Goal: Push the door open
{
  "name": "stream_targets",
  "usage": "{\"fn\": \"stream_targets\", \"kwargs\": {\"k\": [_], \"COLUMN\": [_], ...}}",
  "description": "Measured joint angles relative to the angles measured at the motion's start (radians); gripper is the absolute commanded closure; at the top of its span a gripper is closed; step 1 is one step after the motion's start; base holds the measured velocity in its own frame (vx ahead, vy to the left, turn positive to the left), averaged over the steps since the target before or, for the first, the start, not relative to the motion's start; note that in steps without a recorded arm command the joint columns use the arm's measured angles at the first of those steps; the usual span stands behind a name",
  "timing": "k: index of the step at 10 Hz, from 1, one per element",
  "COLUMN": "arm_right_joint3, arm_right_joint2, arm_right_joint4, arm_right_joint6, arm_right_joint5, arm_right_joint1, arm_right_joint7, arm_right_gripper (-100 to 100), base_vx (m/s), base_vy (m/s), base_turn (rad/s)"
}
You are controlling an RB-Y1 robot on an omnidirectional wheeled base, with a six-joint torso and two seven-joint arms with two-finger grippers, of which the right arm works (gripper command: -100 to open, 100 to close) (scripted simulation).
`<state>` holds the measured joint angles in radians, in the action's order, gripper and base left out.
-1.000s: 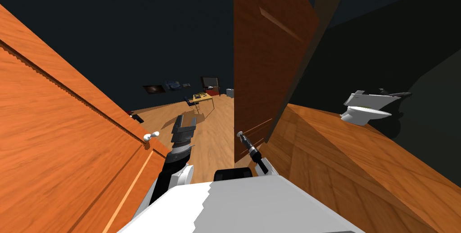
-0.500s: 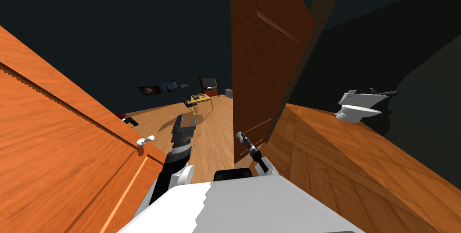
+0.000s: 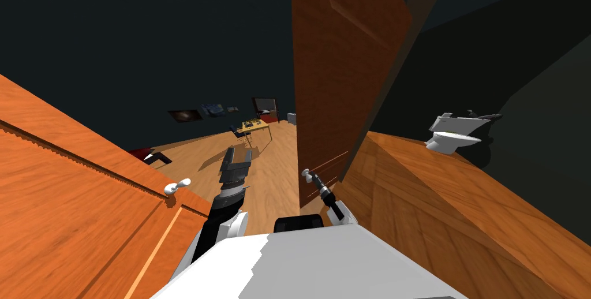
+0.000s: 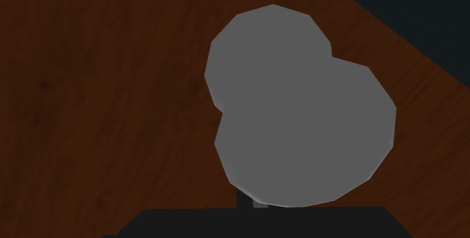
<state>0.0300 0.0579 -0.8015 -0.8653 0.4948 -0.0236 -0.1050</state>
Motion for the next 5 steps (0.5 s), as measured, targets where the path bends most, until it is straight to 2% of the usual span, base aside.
{"fn": "stream_targets", "kwargs": {"k": [5], "arm_right_joint3": [-0.023], "arm_right_joint2": [0.014], "arm_right_joint4": [-0.002], "arm_right_joint6": [0.001], "arm_right_joint5": [-0.015], "arm_right_joint1": [0.003], "arm_right_joint7": [-0.122], "arm_right_gripper": [-100], "base_vx": [-0.041], "base_vy": [-0.005], "base_turn": [-0.02]}}
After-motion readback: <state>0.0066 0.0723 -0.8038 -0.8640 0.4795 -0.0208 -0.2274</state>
